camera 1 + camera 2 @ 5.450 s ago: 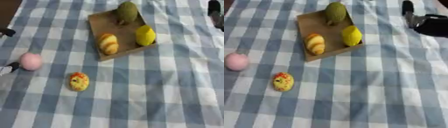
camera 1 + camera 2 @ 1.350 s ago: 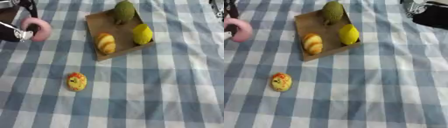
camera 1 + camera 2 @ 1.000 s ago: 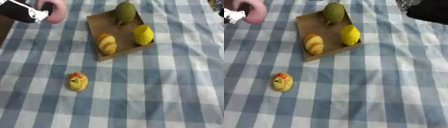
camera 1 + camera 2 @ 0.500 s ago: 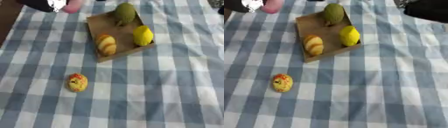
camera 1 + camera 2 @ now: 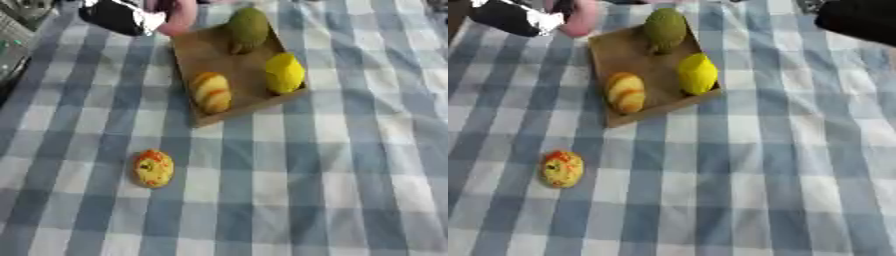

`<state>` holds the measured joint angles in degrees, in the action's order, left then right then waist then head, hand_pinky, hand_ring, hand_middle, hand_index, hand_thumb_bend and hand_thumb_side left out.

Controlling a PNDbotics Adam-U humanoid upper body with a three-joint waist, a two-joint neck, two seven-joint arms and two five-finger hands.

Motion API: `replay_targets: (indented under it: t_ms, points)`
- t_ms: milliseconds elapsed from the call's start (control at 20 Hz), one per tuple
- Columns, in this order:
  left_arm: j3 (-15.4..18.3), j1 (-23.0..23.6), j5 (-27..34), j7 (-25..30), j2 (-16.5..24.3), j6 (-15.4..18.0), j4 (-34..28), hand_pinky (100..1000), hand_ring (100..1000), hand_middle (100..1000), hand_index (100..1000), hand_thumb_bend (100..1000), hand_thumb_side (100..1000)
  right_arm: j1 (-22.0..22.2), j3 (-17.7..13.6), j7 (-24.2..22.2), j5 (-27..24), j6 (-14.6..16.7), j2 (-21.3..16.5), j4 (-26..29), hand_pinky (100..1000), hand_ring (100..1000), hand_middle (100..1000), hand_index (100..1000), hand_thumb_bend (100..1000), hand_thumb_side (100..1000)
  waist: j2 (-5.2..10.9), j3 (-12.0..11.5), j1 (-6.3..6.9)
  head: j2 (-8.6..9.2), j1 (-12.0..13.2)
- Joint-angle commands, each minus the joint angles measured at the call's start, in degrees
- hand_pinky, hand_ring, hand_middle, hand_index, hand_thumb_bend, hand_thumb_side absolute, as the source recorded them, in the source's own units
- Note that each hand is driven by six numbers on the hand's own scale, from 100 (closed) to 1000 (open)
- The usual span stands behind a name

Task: Pick up objects on the table and place them in the box.

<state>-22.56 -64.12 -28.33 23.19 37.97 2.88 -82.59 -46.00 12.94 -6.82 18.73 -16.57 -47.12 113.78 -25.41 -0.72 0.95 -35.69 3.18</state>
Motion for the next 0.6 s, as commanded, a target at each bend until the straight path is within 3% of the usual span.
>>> replay_targets:
  t_ms: [50, 250, 350, 400, 550, 600]
  points:
    - [0.0, -1.3, -0.6, 0.0, -0.5, 0.8, 1.8, 817, 749, 655, 659, 100, 266, -1.2, -0.9, 0.6, -0.4, -0.1, -0.6, 0.8, 691, 705, 783, 821, 100, 664, 1.2, 0.1, -0.04, 0.66, 0.3]
    - [0.0, -1.3, -0.6, -0.4, -1.3, 1.7, 3.3, 825, 762, 679, 702, 100, 287, -1.4, -1.0, 0.9, -0.5, -0.4, -0.1, 0.8, 689, 702, 781, 820, 100, 668, 1.02, 0.3, 0.01, 0.66, 0.3]
    - [-0.1, -1.2, -0.8, 0.1, -1.4, 2.1, 3.8, 843, 792, 738, 804, 100, 324, -1.4, -1.0, 0.9, -0.6, -0.5, 0.0, 0.8, 688, 702, 781, 820, 100, 669, 0.97, 0.4, 0.02, 0.63, 0.2]
    - [-0.2, -1.2, -1.2, 0.6, -1.4, 2.3, 4.0, 853, 806, 756, 836, 143, 361, -1.4, -1.0, 0.9, -0.6, -0.6, 0.1, 0.8, 688, 701, 780, 820, 100, 670, 0.97, 0.4, 0.03, 0.58, 0.2]
    - [-0.3, -1.0, -2.8, 3.1, -1.2, 2.9, 4.3, 902, 879, 850, 963, 423, 533, -1.3, -1.1, 1.0, -0.8, -0.8, 0.2, 0.8, 686, 700, 779, 819, 100, 673, 1.02, 0.3, 0.1, 0.43, 0.1]
    - [-0.3, -0.9, -3.7, 3.9, -1.2, 3.0, 4.3, 919, 903, 880, 983, 480, 560, -1.2, -1.2, 1.0, -0.9, -0.9, 0.2, 0.8, 686, 700, 779, 819, 100, 674, 1.06, 0.3, 0.12, 0.38, 0.1]
